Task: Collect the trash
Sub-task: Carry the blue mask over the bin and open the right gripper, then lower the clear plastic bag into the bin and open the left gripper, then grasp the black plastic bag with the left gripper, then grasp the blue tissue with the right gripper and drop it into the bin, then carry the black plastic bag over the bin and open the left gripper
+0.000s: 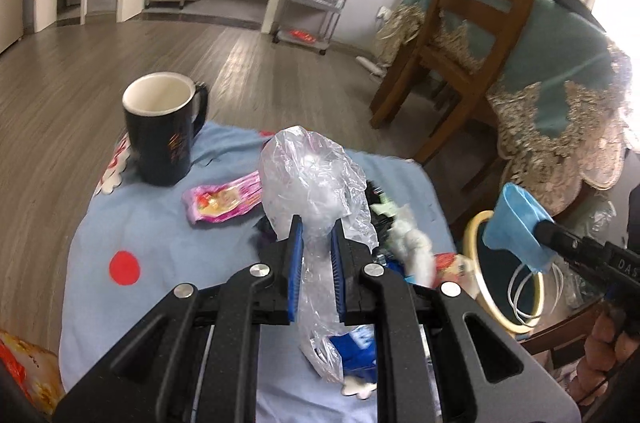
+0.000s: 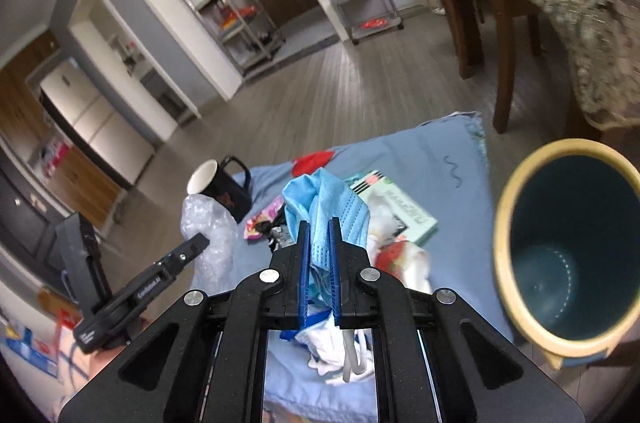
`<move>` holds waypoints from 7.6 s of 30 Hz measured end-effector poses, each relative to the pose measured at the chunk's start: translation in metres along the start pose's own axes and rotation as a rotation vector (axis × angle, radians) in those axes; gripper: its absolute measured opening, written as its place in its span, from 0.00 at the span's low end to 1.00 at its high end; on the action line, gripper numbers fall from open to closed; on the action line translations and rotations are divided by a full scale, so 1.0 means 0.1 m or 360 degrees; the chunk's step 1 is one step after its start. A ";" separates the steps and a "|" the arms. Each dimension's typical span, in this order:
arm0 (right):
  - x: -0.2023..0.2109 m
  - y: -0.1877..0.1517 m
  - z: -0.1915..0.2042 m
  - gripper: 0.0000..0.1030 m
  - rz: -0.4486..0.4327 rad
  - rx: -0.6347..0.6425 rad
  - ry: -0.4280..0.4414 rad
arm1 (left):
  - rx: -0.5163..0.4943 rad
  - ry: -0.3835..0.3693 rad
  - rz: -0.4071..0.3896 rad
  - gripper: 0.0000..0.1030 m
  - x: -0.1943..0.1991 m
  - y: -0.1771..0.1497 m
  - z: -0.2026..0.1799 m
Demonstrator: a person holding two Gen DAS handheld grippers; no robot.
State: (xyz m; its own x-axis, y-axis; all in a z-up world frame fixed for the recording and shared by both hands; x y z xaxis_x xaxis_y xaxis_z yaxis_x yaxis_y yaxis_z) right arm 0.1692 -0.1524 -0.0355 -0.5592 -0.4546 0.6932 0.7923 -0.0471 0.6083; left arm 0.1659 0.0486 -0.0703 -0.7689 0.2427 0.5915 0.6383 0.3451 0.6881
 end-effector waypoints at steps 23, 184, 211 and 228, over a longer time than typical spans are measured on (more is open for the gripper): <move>0.54 -0.31 -1.96 0.10 -0.0141 -0.0467 -0.0438 | -0.0448 -0.0482 0.0351 0.12 -0.56 -0.52 -1.91; 0.34 -0.33 -0.94 0.28 -0.0188 0.0025 -0.0410 | -0.0253 -0.0289 0.0249 0.15 -0.15 0.16 -0.70; 0.52 -0.52 -2.21 0.60 -0.0142 -0.0499 -0.0768 | -0.0644 -0.0424 0.0508 0.15 -1.16 -0.42 -2.36; 0.76 -0.48 -2.37 0.65 -0.0273 -0.0596 -0.0837 | -0.0575 -0.0584 0.0728 0.43 -1.94 -0.92 -2.79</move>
State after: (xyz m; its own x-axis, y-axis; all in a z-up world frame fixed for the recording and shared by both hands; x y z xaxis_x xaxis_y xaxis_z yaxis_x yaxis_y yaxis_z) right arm 0.1468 -0.3957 -0.1033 -0.6541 0.0770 0.7525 0.6596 -0.4289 0.6172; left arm 0.2669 -0.2831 -0.1309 -0.3414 0.6052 0.7191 0.8251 -0.1735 0.5377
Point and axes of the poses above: each gripper's, at about its wrist camera, not at the fingertips, and x roughly against the way its jaws point, z to its left, y to its top, the point moved 7 cm from there along -x, roughly the way its jaws point, and after that the axes turned 10 degrees about -y, right-handed, at the moved point
